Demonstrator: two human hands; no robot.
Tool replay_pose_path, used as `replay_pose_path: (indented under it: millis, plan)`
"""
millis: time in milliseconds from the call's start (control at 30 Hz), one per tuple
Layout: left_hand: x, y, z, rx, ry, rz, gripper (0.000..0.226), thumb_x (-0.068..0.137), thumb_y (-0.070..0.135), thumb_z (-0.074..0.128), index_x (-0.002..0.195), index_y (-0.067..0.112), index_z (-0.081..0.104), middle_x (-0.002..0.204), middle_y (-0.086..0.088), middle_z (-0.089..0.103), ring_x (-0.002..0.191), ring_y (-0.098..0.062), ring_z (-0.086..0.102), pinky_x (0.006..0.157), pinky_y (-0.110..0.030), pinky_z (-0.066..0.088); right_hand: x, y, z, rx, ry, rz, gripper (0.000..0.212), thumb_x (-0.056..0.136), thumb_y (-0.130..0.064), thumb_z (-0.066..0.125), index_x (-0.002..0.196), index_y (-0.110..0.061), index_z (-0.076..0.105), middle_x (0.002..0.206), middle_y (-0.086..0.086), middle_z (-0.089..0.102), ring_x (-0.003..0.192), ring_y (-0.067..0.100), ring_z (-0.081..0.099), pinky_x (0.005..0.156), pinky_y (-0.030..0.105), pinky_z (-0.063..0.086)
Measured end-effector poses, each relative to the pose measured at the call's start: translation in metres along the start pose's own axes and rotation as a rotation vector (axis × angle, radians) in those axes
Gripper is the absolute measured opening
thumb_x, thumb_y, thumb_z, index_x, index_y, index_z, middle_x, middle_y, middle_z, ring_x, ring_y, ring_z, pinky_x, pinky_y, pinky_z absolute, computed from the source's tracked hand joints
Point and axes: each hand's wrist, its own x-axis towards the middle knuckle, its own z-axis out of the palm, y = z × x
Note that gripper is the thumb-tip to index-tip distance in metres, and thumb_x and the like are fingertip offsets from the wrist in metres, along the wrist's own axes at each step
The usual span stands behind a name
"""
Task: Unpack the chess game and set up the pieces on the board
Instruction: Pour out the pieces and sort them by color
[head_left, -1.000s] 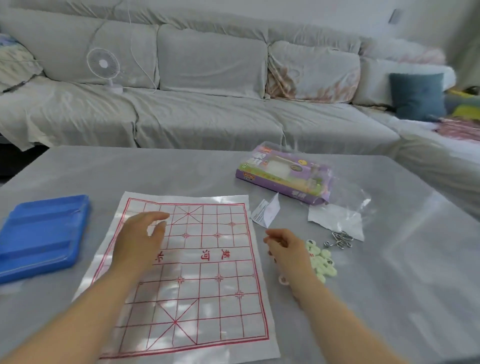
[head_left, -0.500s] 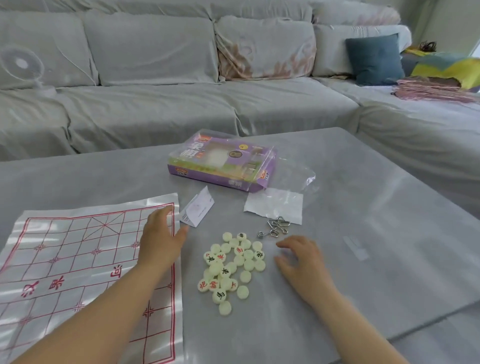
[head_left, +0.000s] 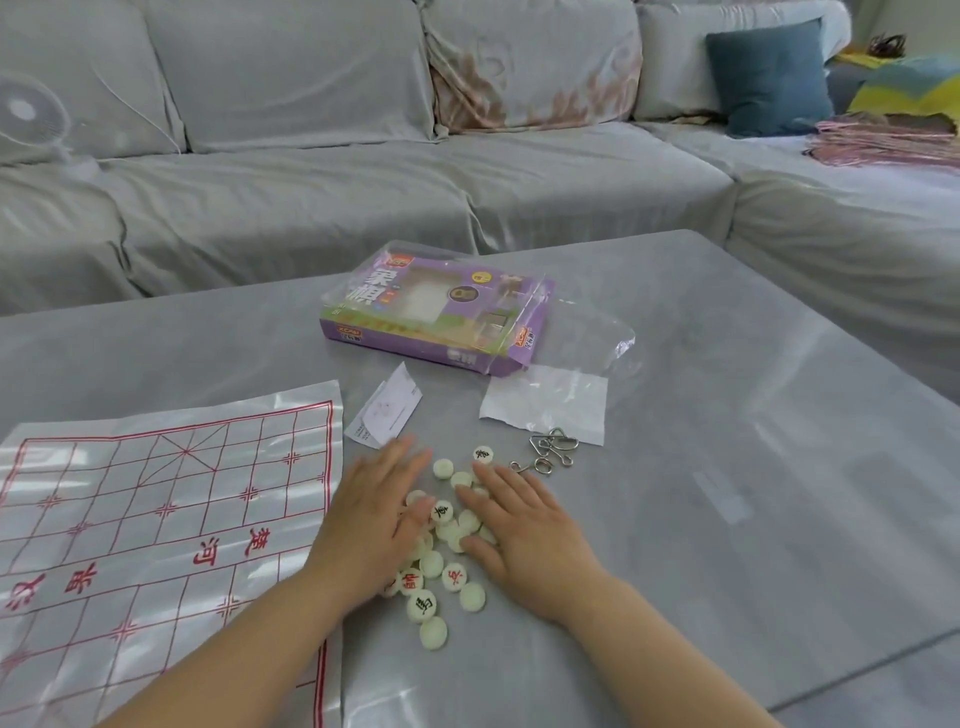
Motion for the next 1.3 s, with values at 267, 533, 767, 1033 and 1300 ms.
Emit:
replay_pose_path:
  millis: [267,533,767,1033,1300]
  plan:
    - [0.017,0.029,0.026,0.136,-0.163,0.071,0.100,0.051,0.057,-0.018,0.144,0.028,0.002,0.154,0.009,-0.002,0.140,-0.004,-0.003,0.109,-0.022,-0.007,-0.014,0.027,0.001,0.015,0.097,0.011,0.061,0.097,-0.039,0.006,0.102,-0.033,0.067,0.112,-0.009,0.067,0.101,0.006,0.064,0.084,0.022,0.050]
    - [0.041,0.041,0.031,0.029,-0.201,0.140,0.076,0.073,0.051,0.004,0.143,0.027,0.017,0.153,0.007,0.010,0.140,-0.005,0.005,0.110,-0.024,-0.004,-0.024,0.039,0.001,-0.118,0.249,-0.051,0.044,0.089,-0.045,0.025,0.110,-0.031,0.061,0.113,-0.010,0.066,0.106,0.007,0.062,0.095,0.023,0.038]
    - [0.025,0.024,0.013,-0.154,0.046,0.083,0.041,0.092,0.037,0.040,0.127,0.018,0.051,0.135,0.005,0.047,0.127,-0.012,0.038,0.096,-0.014,0.021,-0.027,0.044,0.005,-0.088,0.259,0.060,0.041,0.076,-0.040,0.035,0.097,-0.029,0.070,0.109,-0.008,0.068,0.099,0.009,0.066,0.094,0.023,0.041]
    - [0.026,0.018,0.025,-0.047,-0.106,0.141,0.095,0.059,0.064,0.004,0.136,0.021,0.038,0.145,0.007,0.032,0.138,-0.008,0.017,0.098,-0.010,0.004,-0.027,0.040,-0.002,0.146,0.306,0.064,0.036,0.072,-0.027,0.041,0.095,-0.018,0.067,0.104,-0.004,0.070,0.092,0.014,0.068,0.081,0.020,0.048]
    - [0.017,0.014,0.015,-0.218,0.111,0.084,0.073,0.071,0.057,0.025,0.116,0.012,0.061,0.127,0.000,0.055,0.117,-0.008,0.044,0.096,-0.018,0.022,-0.023,0.033,0.003,-0.003,0.236,0.021,0.041,0.074,-0.032,0.037,0.094,-0.023,0.071,0.107,-0.004,0.069,0.094,0.013,0.068,0.076,0.028,0.054]
